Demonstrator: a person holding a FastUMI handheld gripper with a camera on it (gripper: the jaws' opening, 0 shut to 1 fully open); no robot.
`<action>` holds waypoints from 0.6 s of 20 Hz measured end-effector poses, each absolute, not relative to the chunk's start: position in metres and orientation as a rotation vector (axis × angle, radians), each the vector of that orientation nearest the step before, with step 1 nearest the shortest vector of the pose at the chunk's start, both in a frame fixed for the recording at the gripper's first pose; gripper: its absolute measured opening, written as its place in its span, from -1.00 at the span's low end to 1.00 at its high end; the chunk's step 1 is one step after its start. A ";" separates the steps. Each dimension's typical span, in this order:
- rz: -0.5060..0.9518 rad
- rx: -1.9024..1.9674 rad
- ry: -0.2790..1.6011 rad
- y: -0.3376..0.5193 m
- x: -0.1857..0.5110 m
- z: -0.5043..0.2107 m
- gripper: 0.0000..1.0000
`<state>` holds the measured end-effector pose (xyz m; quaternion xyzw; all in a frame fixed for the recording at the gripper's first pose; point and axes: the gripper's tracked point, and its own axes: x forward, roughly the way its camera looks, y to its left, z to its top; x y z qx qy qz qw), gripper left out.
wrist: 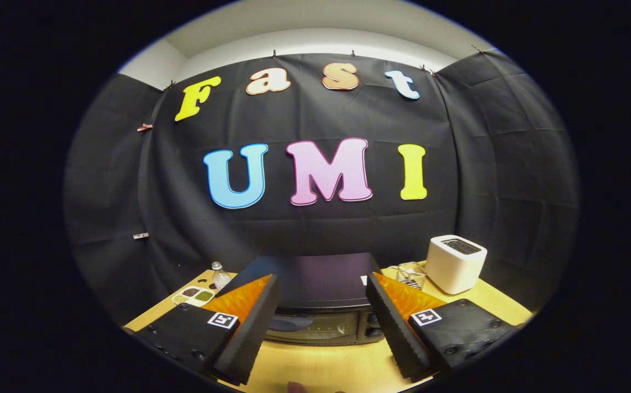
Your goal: Open the toaster oven, put the food inside, and close the toaster oven door.
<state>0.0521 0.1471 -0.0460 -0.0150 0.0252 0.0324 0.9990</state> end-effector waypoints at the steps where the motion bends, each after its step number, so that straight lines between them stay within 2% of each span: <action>1: 0.057 -0.029 0.053 0.157 0.058 -0.052 0.97; 12: -0.019 0.008 0.158 0.210 0.110 -0.144 0.97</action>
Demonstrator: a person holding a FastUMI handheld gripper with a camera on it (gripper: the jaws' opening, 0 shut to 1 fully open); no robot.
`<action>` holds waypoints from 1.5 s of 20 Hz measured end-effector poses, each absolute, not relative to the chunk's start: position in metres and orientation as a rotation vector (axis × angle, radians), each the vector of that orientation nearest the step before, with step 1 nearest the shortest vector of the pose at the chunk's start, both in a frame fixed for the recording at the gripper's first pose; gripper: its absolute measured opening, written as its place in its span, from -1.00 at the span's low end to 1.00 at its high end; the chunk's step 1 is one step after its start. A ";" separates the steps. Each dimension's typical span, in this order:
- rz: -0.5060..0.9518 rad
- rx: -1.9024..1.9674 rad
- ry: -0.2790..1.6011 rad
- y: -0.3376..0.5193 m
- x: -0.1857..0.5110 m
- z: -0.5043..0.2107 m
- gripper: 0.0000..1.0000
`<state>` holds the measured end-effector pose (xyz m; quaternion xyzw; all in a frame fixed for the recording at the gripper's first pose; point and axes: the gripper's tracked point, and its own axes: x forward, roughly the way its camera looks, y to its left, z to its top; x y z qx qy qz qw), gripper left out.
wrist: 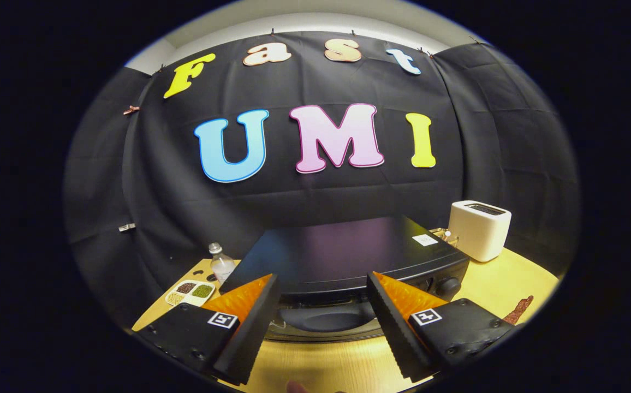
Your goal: Open the toaster oven, put the food inside, and close the toaster oven door.
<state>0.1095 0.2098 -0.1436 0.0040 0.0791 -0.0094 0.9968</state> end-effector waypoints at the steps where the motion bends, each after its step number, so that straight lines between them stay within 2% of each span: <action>1: -0.028 0.004 0.171 0.209 0.115 -0.150 0.98; 10: -0.007 -0.072 0.227 0.208 0.118 -0.176 0.99; 30: -0.013 -0.092 0.330 0.197 0.029 -0.226 1.00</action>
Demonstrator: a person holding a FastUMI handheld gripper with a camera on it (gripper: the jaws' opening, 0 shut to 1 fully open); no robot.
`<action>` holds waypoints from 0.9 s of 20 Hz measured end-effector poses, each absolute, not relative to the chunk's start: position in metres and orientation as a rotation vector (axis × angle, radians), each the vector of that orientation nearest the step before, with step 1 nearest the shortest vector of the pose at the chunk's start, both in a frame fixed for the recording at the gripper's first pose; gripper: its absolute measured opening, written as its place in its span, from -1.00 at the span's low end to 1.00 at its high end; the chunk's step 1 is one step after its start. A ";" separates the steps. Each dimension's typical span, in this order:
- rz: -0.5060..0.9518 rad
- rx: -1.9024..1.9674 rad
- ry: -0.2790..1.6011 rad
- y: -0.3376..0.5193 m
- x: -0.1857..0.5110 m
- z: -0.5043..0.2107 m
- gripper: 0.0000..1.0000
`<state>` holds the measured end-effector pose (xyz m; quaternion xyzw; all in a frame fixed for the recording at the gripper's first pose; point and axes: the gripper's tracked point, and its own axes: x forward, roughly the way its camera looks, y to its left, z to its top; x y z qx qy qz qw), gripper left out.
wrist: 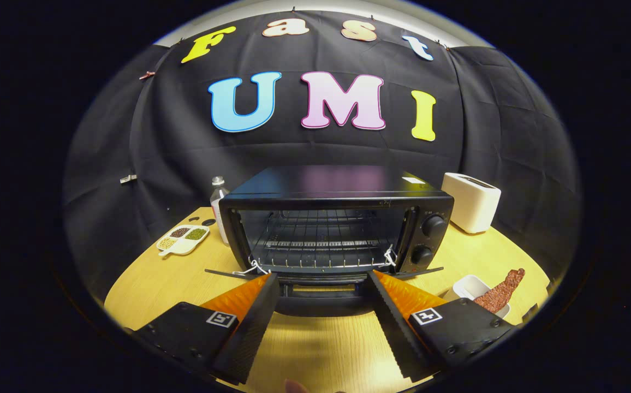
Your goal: Open the toaster oven, put the food inside, and close the toaster oven door.
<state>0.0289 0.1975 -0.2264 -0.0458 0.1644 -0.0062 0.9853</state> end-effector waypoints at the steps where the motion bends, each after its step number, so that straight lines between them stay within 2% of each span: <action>1: -0.014 -0.083 0.337 0.197 0.027 -0.230 1.00; 9: -0.010 -0.068 0.438 0.193 -0.001 -0.268 0.99; 18: 0.109 -0.071 0.574 0.184 -0.026 -0.289 1.00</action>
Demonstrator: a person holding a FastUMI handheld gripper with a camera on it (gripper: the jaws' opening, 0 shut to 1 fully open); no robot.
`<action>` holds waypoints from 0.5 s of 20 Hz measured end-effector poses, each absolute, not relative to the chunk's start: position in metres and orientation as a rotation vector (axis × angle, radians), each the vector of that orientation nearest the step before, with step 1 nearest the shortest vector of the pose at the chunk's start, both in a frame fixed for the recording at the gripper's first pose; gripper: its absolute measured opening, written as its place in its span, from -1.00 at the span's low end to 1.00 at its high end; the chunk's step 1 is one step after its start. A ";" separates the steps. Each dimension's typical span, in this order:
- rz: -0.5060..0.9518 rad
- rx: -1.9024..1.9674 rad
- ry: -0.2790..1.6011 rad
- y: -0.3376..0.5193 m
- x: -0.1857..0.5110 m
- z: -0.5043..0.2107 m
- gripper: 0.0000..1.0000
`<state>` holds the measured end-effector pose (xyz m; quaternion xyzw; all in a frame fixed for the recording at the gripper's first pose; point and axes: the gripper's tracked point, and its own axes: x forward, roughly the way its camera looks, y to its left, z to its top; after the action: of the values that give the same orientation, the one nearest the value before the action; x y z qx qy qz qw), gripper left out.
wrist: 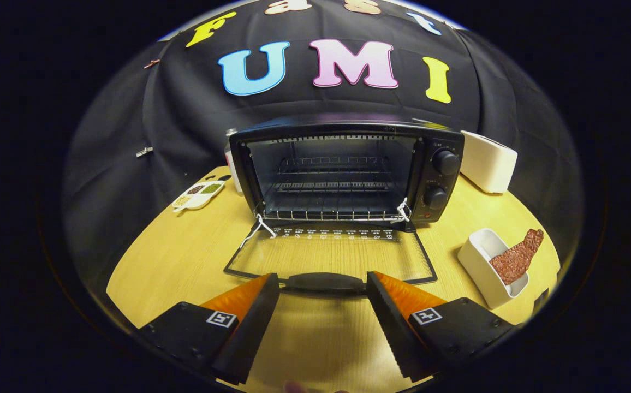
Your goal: Open the toaster oven, put the food inside, and close the toaster oven door.
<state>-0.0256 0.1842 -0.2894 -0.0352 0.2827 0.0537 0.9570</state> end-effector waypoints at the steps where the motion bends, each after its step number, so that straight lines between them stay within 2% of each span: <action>1: 0.125 -0.077 0.594 0.178 -0.032 -0.289 1.00; 10: 0.213 -0.074 0.805 0.052 -0.065 -0.251 0.99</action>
<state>-0.0654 0.0517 -0.2512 -0.0358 0.3908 0.1035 0.9139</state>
